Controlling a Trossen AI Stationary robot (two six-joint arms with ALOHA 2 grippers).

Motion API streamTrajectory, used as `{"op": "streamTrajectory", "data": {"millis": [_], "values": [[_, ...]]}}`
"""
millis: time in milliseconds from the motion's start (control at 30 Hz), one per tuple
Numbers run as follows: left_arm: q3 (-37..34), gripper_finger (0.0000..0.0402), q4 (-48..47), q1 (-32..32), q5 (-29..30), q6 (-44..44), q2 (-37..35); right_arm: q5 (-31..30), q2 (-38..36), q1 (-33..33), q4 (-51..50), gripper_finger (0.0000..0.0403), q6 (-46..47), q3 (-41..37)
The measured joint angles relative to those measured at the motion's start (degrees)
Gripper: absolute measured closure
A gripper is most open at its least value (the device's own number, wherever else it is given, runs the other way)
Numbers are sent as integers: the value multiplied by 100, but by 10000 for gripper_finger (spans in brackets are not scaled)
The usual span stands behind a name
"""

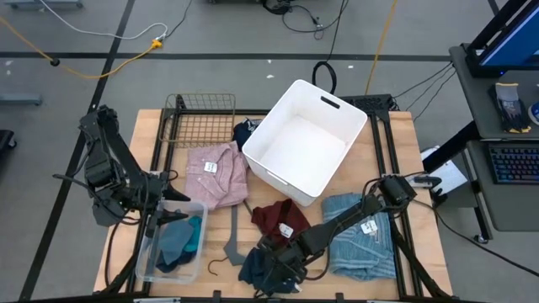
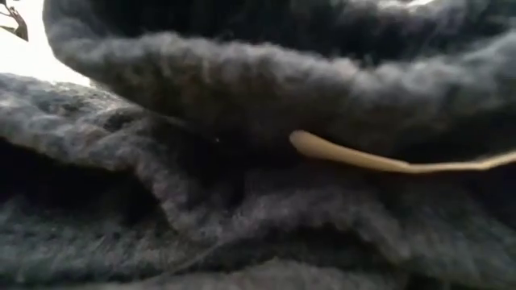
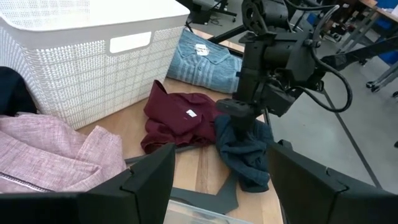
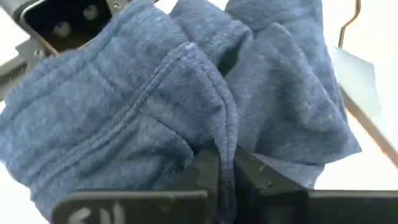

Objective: Pick & Place Cloths
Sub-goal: Put the blue shorts into the wire basket

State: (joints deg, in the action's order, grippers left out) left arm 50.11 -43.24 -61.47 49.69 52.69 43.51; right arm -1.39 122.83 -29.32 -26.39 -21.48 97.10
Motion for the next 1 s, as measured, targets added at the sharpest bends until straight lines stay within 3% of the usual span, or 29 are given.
{"op": "streamTrajectory", "data": {"millis": [400,1000], "values": [[0,146,11,0,-2,35,0,5,-437,116,404,399,1523,-4],[0,146,70,0,-26,295,0,-12,-1417,292,2226,402,2383,-4]]}}
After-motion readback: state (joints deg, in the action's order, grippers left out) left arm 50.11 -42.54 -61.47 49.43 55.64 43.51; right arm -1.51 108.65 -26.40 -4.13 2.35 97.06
